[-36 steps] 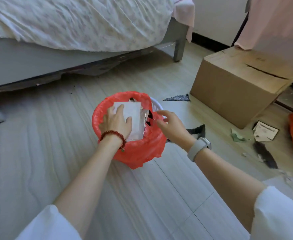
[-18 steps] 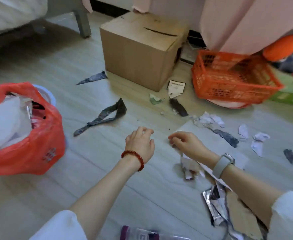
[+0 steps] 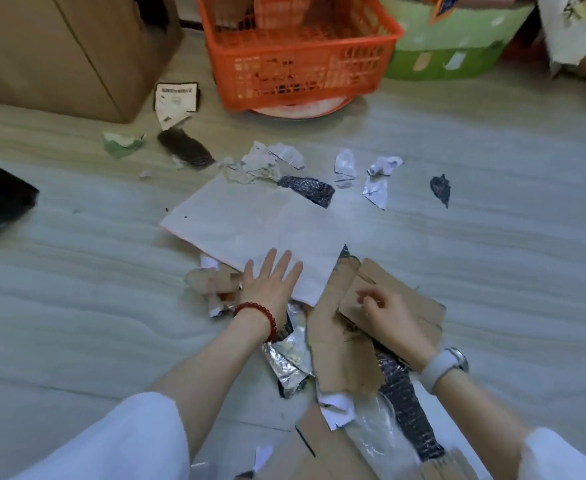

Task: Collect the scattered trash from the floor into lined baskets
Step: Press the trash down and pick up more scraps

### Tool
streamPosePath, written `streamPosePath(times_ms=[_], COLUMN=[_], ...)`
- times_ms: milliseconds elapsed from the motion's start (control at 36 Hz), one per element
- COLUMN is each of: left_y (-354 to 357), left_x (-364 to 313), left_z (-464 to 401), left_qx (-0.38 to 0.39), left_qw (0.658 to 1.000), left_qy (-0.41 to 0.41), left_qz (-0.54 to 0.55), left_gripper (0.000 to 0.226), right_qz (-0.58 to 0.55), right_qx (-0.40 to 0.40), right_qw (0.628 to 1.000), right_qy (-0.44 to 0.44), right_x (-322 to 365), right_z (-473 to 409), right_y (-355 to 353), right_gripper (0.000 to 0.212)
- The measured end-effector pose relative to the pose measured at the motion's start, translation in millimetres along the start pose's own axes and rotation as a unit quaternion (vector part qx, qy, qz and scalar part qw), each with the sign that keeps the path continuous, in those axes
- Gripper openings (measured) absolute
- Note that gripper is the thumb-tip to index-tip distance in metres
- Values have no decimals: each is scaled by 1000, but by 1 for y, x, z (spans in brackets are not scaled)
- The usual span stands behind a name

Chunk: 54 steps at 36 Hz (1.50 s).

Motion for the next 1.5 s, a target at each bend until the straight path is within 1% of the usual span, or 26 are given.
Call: streamPosePath(times_ms=[56, 167, 222, 278, 389, 500, 583, 611, 639, 667, 722, 778, 861, 917, 972, 1028, 1056, 1083, 1111, 1167, 1222, 1278, 1333, 1389, 1444, 1500], left_y=[2, 0, -8, -22, -46, -49, -48, -49, -51, -53, -58, -73, -99, -93, -76, -60, -56, -52, -52, -52, -44, -34, -28, -24, -16, 0], left_x=[2, 15, 22, 33, 52, 64, 61, 61, 62, 64, 77, 96, 106, 100, 91, 83, 81, 82, 83, 91, 102, 109, 107, 96, 87, 84], left_z=[-12, -23, -23, -17, 4, 30, 47, 52, 55, 60, 71, 85, 104, 115, 123, 128, 131, 135, 139, 147, 150, 150, 148, 146, 145, 146], left_qx=[14, -5, -35, -92, -166, -99, -72, -79, -87, -99, -152, -242, -323, -299, -218, -144, -119, -98, -101, -143, -130, -106, -103, -100, -77, -30], left_qw=[999, 997, 999, 974, 869, 746, 594, 560, 548, 569, 666, 767, 912, 952, 973, 986, 989, 989, 983, 966, 942, 876, 800, 733, 667, 604], left_qy=[-3, 17, 6, -44, -91, -119, -132, -143, -157, -172, -215, -223, -83, 15, 69, 82, 74, 58, 42, 9, -51, -115, -152, -165, -203, -235], left_qz=[-33, -78, 21, 205, 457, 648, 790, 812, 817, 798, 698, 551, 239, 62, -23, -3, 40, 96, 147, 217, 304, 456, 571, 652, 713, 761], left_gripper=[72, 44, 34, 26, 21, 18, 16, 15, 14, 13, 13, 25, 63, 85, 105, 115, 110, 99, 84, 61, 52, 50, 35, 10, 7, 6], right_qz=[-19, -65, -79, -56, 81, 222, 316, 331, 337, 330, 279, 224, 169, 135, 13, -150, -203, -212, -198, -123, -59, 41, 145, 210, 216, 196], right_qx=[12, 17, 6, -10, -28, -29, 50, 81, 112, 137, 141, 105, 105, 153, 255, 392, 435, 447, 429, 308, 154, 86, 94, 155, 234, 264], right_qw=[1000, 998, 996, 994, 957, 868, 835, 836, 839, 846, 865, 886, 912, 926, 937, 901, 875, 867, 878, 927, 947, 928, 885, 866, 887, 904], right_qy=[3, -10, -36, -93, -276, -443, -448, -431, -412, -396, -394, -391, -360, -316, -237, -109, -63, -54, -72, -173, -276, -359, -432, -427, -335, -274], right_x=[-4, -1, 4, 15, 47, 84, 95, 96, 97, 98, 101, 104, 110, 124, 137, 142, 143, 141, 141, 143, 146, 144, 137, 131, 124, 119], right_z=[-6, -22, -28, -29, -25, -12, -8, -7, -4, 1, 12, 21, 28, 32, 41, 58, 67, 73, 75, 73, 76, 87, 102, 116, 120, 115], right_y=[-2, -6, -12, -19, -24, -5, 28, 40, 53, 64, 81, 89, 98, 103, 108, 117, 121, 123, 123, 115, 97, 92, 102, 120, 136, 144], right_gripper=[27, 26, 25, 29, 63, 82, 96, 99, 100, 94, 64, 38, 20, 9, 11, 10, 12, 15, 19, 24, 7, 47, 79, 98, 112, 118])
Point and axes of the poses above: each hand's wrist, its own z-axis away from the middle knuckle, its own y-axis out of the palm, x = y × z, the point moved 6 cm from there along -z, towards the middle knuckle, and after that the axes turned 6 degrees about -z, right-handed, at the moved point
